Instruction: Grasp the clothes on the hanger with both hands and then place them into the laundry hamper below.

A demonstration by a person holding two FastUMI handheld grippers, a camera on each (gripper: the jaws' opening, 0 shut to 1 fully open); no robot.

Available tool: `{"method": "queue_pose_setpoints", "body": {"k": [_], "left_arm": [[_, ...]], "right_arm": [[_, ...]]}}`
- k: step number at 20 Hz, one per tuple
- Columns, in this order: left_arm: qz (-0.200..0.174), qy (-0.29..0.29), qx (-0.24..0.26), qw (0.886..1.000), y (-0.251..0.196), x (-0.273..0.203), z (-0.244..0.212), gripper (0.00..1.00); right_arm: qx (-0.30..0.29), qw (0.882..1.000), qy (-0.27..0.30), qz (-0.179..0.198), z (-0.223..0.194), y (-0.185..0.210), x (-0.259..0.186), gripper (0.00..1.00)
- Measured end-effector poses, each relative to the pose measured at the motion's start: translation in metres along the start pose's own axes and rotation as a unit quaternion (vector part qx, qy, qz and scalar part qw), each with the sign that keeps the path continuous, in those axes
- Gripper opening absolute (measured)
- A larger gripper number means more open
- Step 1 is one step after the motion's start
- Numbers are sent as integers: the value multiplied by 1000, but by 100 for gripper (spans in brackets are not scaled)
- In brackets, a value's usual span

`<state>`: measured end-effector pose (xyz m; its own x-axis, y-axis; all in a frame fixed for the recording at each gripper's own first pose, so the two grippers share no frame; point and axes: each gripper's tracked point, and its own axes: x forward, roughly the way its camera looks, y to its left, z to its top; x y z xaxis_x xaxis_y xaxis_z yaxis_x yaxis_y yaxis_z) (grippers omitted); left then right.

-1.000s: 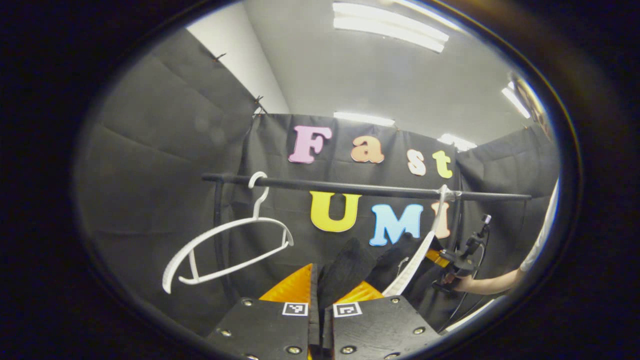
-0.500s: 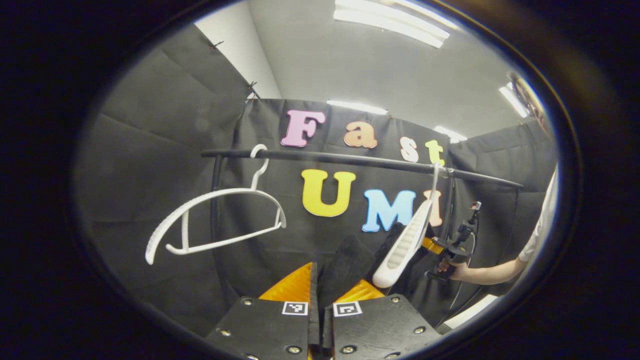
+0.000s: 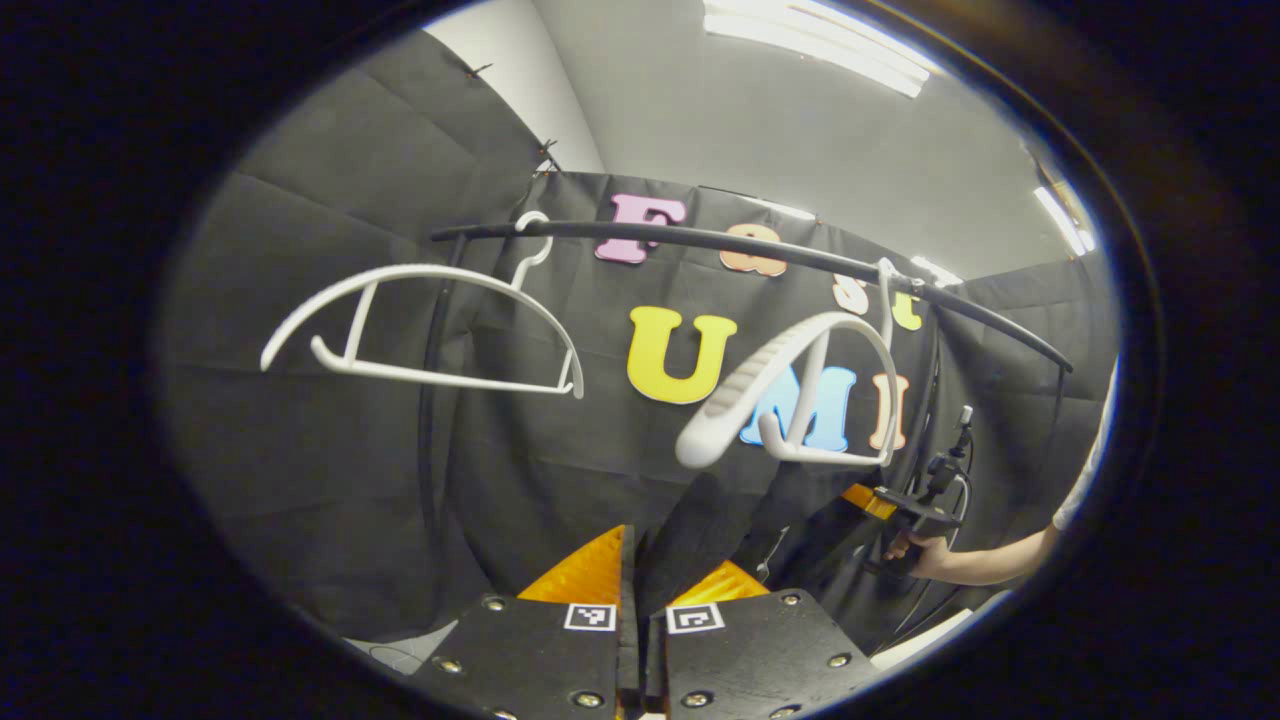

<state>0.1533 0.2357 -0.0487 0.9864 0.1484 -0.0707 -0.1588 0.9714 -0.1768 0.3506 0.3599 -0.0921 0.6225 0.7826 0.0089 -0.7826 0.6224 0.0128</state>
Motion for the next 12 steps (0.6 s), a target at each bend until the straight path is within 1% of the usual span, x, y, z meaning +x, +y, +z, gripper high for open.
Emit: {"method": "queue_pose_setpoints", "body": {"k": [2, 4, 5, 6, 7, 8, 9, 10, 11, 12], "left_arm": [[16, 8, -9, 1000, 2, -14, -18, 5], [29, 16, -16, 999, 2, -23, -36, 4], [32, 24, -17, 999, 1, -28, -44, 2], [34, 33, -11, 999, 0, -35, -52, 4], [35, 39, 1, 999, -4, -40, -60, 4], [33, 45, 13, 998, -7, -47, -67, 5], [29, 53, 22, 998, -9, -56, -72, 4], [22, 60, 25, 998, -11, -63, -77, 4], [14, 67, 25, 997, -10, -72, -82, 4], [4, 73, 20, 997, -9, -79, -86, 3]], "right_arm": [[-3, 1000, 16, -7, -11, 5, -20, 4], [2, 999, 32, -14, -24, 10, -41, 4], [9, 999, 44, -19, -33, 14, -50, 1], [16, 998, 58, -25, -42, 16, -60, 4], [24, 997, 70, -33, -48, 19, -70, 4], [31, 995, 80, -43, -53, 21, -80, 4], [37, 994, 88, -54, -58, 24, -91, 1], [42, 992, 98, -67, -63, 26, -100, 4], [49, 990, 108, -82, -67, 29, -109, 4], [57, 987, 116, -97, -70, 30, -118, 1]]}}
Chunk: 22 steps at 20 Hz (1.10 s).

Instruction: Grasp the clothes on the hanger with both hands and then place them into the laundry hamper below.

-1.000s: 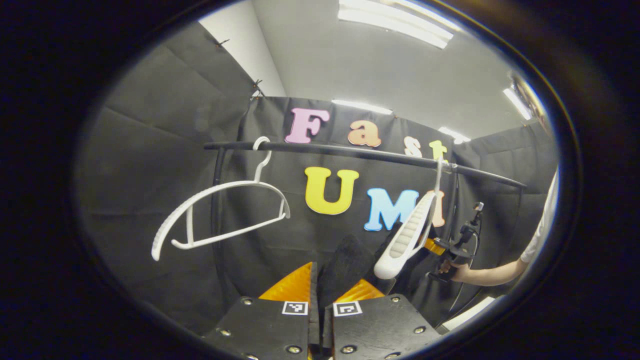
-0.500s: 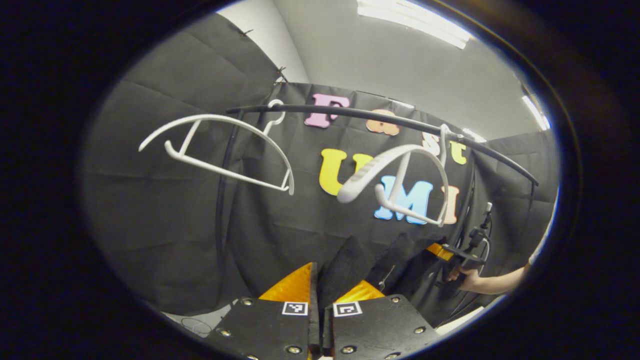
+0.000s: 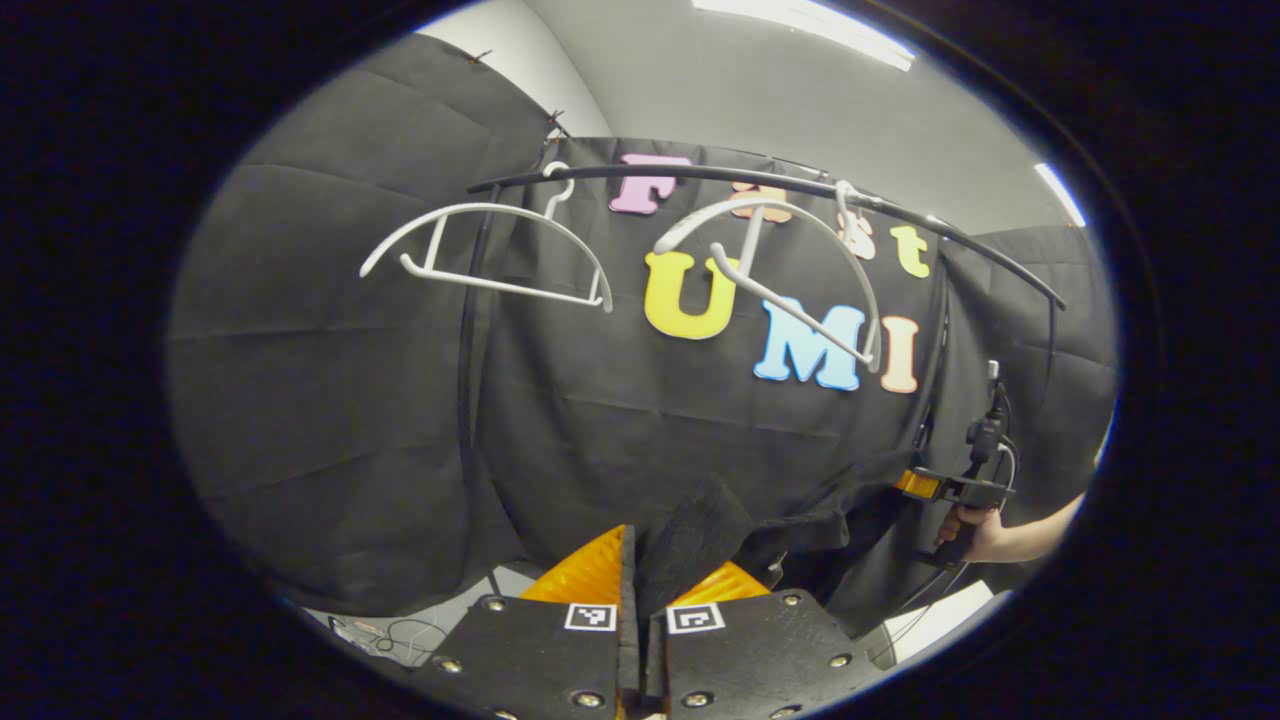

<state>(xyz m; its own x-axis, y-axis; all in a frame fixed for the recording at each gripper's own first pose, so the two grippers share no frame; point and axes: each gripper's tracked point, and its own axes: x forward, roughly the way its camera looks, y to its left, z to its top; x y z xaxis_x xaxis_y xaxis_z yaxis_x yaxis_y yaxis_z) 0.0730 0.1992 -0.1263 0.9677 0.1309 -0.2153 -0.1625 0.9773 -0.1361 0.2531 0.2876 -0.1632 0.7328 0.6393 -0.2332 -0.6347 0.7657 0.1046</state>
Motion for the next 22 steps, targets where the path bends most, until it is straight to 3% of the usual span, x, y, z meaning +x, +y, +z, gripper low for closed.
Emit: {"method": "queue_pose_setpoints", "body": {"k": [3, 5, 9, 12, 17, 22], "left_arm": [[-27, 11, -10, 1000, -1, -10, -8, 4], [-47, 18, 5, 999, -3, -10, -9, 5], [-99, 32, 64, 993, -15, -7, -16, 5], [-142, 37, 55, 988, -26, -19, -26, 5], [-152, 51, 59, 985, -28, 8, -41, 4], [-172, 85, 55, 980, -34, 35, -78, 5]], "right_arm": [[24, 998, 19, -46, -13, 4, -25, 4], [39, 996, 27, -74, -19, 10, -46, 1], [50, 990, 32, -128, -26, 20, -88, 4], [72, 984, 42, -160, -35, 28, -116, 5], [104, 972, 69, -200, -61, 46, -160, 8], [118, 961, 106, -224, -100, 58, -173, 8]]}}
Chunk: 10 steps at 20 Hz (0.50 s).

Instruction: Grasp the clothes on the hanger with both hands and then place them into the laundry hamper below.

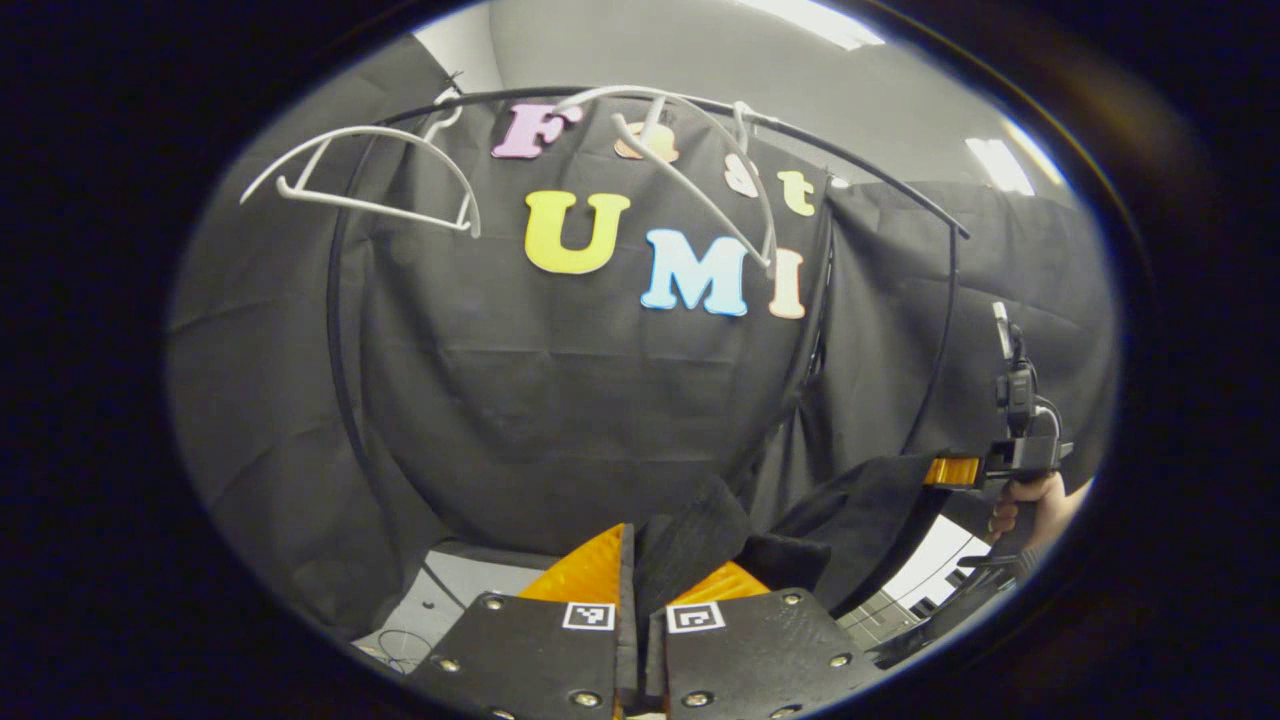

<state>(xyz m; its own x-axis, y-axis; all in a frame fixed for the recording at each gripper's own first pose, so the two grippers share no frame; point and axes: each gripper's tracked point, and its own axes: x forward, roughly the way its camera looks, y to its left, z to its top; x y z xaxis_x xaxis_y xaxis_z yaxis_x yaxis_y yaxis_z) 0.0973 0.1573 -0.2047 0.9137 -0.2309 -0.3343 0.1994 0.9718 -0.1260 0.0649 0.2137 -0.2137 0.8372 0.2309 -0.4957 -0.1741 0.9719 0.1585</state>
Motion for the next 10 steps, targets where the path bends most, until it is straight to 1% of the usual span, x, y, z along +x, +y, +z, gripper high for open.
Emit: {"method": "queue_pose_setpoints", "body": {"k": [5, 8, 10], "left_arm": [[-11, 51, -3, 999, 1, 29, -52, 4], [-12, 83, -4, 996, 0, 49, -78, 5], [-6, 103, 4, 995, 7, 65, -101, 5]], "right_arm": [[4, 998, 55, -9, -53, 4, 23, 8], [-3, 996, 91, -13, -80, 3, 39, 8], [-5, 994, 105, -18, -96, -3, 46, 10]]}}
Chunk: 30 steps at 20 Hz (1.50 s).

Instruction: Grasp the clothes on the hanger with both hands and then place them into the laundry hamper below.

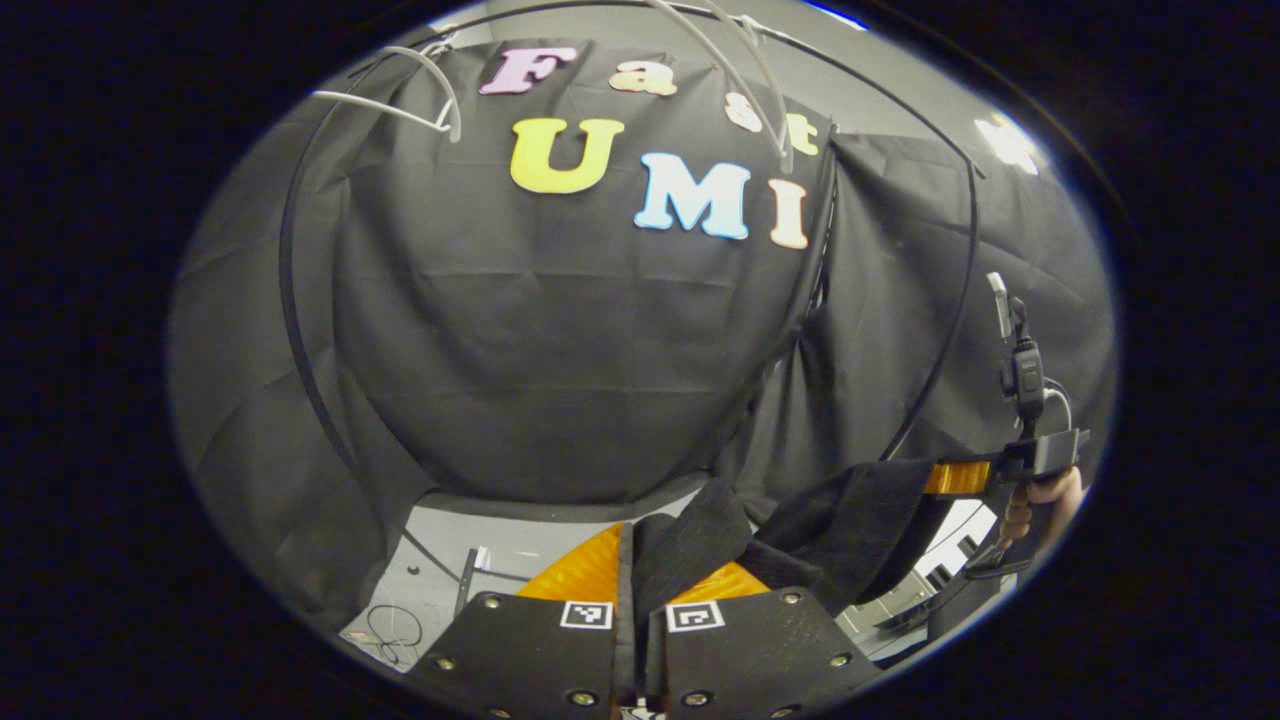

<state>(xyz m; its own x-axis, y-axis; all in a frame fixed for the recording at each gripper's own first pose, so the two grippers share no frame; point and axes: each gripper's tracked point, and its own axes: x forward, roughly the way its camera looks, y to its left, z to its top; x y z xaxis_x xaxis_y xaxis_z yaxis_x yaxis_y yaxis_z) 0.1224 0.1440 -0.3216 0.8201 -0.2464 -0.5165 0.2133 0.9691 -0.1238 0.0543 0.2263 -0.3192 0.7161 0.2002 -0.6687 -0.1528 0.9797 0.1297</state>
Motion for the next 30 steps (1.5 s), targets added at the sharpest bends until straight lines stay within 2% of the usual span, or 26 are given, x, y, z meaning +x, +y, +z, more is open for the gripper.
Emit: {"method": "queue_pose_setpoints", "body": {"k": [4, 5, 8, 9, 14, 15, 17, 18, 19, 20, 21, 23, 24, 27, 30], "left_arm": [[35, 40, 31, 998, 12, 16, -33, 5], [36, 47, 34, 998, 9, 18, -40, 8], [36, 65, 37, 997, 7, 25, -61, 6], [35, 70, 37, 996, 6, 29, -63, 6], [36, 94, 27, 995, 3, 35, -77, 7], [39, 98, 24, 994, 3, 35, -82, 7], [48, 104, 20, 993, 6, 35, -87, 6], [49, 110, 19, 993, 7, 33, -90, 6], [51, 117, 20, 992, 9, 33, -94, 8], [50, 120, 22, 991, 11, 30, -95, 8], [48, 121, 23, 991, 9, 29, -97, 18], [41, 114, 25, 992, 7, 23, -95, 39], [33, 111, 24, 993, 6, 19, -93, 49], [33, 104, 30, 994, 8, 5, -93, 98], [34, 97, 40, 994, 4, -13, -89, 97]], "right_arm": [[14, 999, 30, -20, -27, -17, 17, 10], [21, 999, 37, -24, -32, -20, 19, 10], [34, 997, 59, -34, -51, -26, 23, 10], [31, 997, 64, -36, -55, -30, 21, 14], [14, 995, 90, -39, -65, -37, 22, 14], [14, 995, 93, -38, -67, -37, 21, 10], [14, 994, 100, -36, -69, -34, 19, 13], [14, 993, 109, -38, -72, -35, 17, 6], [14, 993, 114, -37, -75, -34, 18, 29], [11, 992, 119, -37, -76, -33, 18, 19], [9, 992, 123, -37, -79, -33, 16, 19], [5, 991, 127, -28, -80, -26, 12, 36], [1, 991, 128, -26, -79, -25, 11, 51], [-7, 992, 120, -27, -71, -25, -5, 97], [-24, 994, 97, -40, -57, -31, -24, 98]]}}
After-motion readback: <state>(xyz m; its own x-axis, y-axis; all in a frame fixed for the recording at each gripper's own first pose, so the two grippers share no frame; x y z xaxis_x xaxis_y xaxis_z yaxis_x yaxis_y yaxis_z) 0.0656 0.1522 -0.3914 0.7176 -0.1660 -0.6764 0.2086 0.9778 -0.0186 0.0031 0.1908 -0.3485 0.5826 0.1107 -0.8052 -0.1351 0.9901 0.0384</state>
